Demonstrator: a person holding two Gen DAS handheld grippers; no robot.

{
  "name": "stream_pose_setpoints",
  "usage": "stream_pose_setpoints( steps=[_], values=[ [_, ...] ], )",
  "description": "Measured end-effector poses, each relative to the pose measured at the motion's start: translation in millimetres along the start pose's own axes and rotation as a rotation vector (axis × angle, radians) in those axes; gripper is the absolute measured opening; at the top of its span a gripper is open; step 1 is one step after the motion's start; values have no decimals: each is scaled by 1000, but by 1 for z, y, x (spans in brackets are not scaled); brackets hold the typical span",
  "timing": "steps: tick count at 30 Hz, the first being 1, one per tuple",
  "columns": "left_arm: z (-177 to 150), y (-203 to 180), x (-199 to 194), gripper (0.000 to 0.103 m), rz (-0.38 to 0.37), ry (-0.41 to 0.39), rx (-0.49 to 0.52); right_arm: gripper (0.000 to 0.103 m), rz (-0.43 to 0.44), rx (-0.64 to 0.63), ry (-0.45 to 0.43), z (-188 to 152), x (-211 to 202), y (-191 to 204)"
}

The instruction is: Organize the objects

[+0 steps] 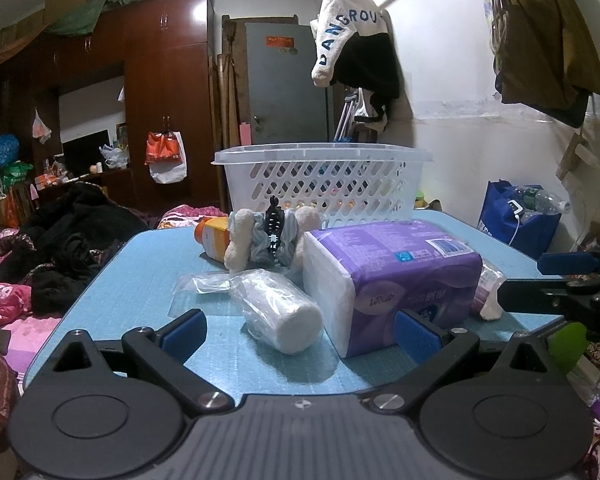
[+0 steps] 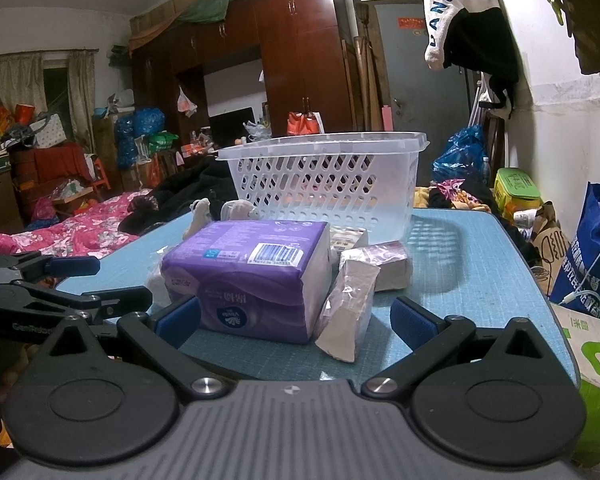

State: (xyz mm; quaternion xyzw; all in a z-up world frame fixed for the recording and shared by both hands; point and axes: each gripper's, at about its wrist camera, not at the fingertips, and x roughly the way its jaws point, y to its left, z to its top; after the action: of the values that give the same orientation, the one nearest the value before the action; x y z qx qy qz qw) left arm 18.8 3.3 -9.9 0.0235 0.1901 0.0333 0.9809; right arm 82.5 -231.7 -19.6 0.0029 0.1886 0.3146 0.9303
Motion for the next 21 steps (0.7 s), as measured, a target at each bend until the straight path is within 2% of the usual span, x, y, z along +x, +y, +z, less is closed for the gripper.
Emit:
stream_pose_setpoints(
  steps=[21],
  values=[
    [0,1,3,101,-16,14,-3,103,-2,0,4,1,-1,-3]
  ],
)
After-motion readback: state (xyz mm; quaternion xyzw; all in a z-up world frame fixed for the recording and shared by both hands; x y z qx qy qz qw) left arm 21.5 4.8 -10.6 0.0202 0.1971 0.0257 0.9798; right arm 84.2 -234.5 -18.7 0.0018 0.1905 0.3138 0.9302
